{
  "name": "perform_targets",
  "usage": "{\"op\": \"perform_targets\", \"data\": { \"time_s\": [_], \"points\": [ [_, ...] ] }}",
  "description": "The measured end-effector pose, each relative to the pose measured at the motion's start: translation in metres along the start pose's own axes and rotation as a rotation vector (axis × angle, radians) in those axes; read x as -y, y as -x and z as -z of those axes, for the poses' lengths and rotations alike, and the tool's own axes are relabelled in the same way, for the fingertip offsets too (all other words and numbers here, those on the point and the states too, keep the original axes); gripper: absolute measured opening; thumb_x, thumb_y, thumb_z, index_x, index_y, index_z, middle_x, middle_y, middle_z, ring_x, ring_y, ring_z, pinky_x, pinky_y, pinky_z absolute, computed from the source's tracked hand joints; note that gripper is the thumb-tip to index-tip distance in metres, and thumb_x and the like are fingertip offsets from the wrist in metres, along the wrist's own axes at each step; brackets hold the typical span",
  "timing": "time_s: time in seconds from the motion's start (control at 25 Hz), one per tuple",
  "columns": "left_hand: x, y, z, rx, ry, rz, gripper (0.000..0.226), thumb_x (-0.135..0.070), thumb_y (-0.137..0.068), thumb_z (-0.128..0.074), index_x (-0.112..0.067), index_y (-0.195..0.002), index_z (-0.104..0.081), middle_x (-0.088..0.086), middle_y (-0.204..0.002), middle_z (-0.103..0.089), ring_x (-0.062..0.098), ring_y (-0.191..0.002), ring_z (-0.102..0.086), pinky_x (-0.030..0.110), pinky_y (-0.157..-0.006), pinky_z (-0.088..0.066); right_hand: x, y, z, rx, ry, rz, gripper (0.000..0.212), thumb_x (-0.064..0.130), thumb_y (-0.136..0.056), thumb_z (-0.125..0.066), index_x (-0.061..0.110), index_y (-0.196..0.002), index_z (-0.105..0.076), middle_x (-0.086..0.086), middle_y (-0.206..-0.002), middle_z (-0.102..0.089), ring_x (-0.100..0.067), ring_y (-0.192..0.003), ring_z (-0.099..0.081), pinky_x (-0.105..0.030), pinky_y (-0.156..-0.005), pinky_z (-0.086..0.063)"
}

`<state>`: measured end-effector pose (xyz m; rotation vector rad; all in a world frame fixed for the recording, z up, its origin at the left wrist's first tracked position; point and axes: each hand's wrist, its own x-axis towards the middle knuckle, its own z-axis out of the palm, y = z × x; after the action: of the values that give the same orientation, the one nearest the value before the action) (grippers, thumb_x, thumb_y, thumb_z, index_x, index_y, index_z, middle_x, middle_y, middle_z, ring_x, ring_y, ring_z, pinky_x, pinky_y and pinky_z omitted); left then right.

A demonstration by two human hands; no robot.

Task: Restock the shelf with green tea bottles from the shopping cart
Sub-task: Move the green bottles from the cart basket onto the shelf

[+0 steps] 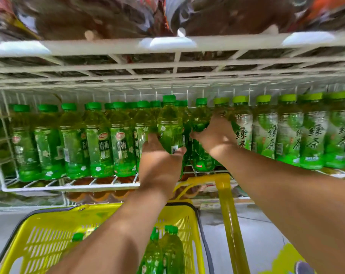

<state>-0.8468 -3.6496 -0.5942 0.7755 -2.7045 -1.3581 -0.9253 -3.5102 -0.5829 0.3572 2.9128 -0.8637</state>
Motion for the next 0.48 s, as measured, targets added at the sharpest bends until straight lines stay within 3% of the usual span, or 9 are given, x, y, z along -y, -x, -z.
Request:
{"op": "perform_targets", "data": {
  "time_s": [0.16,0.28,0.48],
  "points": [
    [0.002,-0.008,-0.015,-0.053,-0.013,-0.040,0.059,-0.052,-0.072,-0.078,-0.019,-0.111,-0.049,0.005,-0.103,-0.063,0.030,-0.086,-0.065,0.037,-0.066,-0.055,0.003,-0.002,-0.011,0.005,0.076,0.024,0.059,0.043,-0.076,-0.081,0.007,-0.115,-0.056,-0.011,-0.108,-0.067,-0.029,-0.092,-0.066,-0.026,-0.057,-0.037],
    [0.004,-0.011,-0.019,-0.103,-0.122,-0.084,0.060,-0.055,-0.074,-0.078,-0.016,-0.109,-0.047,0.005,-0.101,-0.060,0.028,-0.082,-0.064,0.029,-0.057,-0.042,0.001,-0.005,-0.015,-0.015,0.079,0.035,0.064,0.042,-0.076,-0.082,0.006,-0.120,-0.052,-0.011,-0.109,-0.067,-0.029,-0.095,-0.067,-0.026,-0.059,-0.038],
    [0.007,-0.010,-0.021,-0.248,-0.617,-0.273,0.071,-0.070,-0.076,-0.064,-0.013,-0.114,-0.045,0.009,-0.108,-0.059,0.031,-0.092,-0.064,0.027,-0.050,-0.030,0.005,-0.006,-0.022,-0.002,0.109,0.023,0.079,0.038,-0.078,-0.081,0.003,-0.136,-0.040,-0.016,-0.125,-0.059,-0.035,-0.107,-0.064,-0.035,-0.071,-0.048]
  ]
}}
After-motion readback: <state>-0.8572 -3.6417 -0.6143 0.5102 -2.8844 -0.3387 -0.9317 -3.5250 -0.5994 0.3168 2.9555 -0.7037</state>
